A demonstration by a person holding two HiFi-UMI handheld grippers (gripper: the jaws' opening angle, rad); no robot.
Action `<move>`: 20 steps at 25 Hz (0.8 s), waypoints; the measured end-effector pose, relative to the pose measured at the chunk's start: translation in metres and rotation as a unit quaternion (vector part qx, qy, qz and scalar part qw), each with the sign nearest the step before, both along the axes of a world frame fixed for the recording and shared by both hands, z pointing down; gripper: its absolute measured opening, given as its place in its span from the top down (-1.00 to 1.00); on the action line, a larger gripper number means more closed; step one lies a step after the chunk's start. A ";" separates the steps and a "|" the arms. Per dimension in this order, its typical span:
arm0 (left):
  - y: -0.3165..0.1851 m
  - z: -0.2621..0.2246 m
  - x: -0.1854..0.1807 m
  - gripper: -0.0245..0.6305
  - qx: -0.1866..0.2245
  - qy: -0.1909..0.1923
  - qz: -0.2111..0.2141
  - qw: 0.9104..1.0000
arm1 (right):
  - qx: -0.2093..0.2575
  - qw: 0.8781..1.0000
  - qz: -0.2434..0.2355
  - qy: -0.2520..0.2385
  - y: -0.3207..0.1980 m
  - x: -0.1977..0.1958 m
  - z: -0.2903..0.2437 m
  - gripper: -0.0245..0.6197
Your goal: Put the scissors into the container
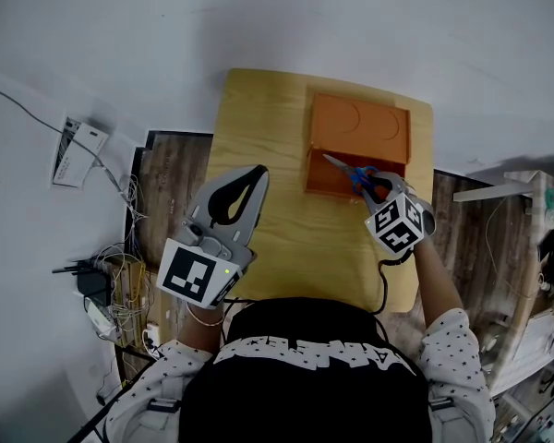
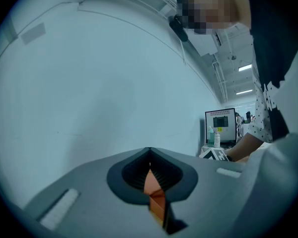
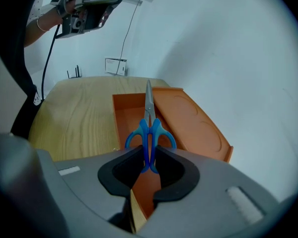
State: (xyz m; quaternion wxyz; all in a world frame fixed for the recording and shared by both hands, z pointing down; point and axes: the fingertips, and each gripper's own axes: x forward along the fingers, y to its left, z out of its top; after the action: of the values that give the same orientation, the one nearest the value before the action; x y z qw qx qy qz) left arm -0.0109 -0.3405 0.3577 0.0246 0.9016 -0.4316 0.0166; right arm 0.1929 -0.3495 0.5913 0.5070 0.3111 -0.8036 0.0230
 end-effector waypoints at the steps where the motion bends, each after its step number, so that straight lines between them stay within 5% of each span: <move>1: -0.001 0.000 -0.001 0.93 0.000 0.000 -0.001 1.000 | -0.001 1.000 -0.004 0.003 -0.001 -0.001 0.001 0.65; 20: -0.004 0.000 -0.005 0.92 0.000 0.007 -0.005 1.000 | -0.025 0.993 -0.078 0.087 -0.010 0.006 0.020 0.65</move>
State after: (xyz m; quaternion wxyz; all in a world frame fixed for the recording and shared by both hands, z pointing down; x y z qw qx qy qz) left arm -0.0158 -0.3447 0.3581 0.0277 0.8995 -0.4359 0.0106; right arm 0.1985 -0.3593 0.6118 0.5828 0.2354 -0.7774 -0.0239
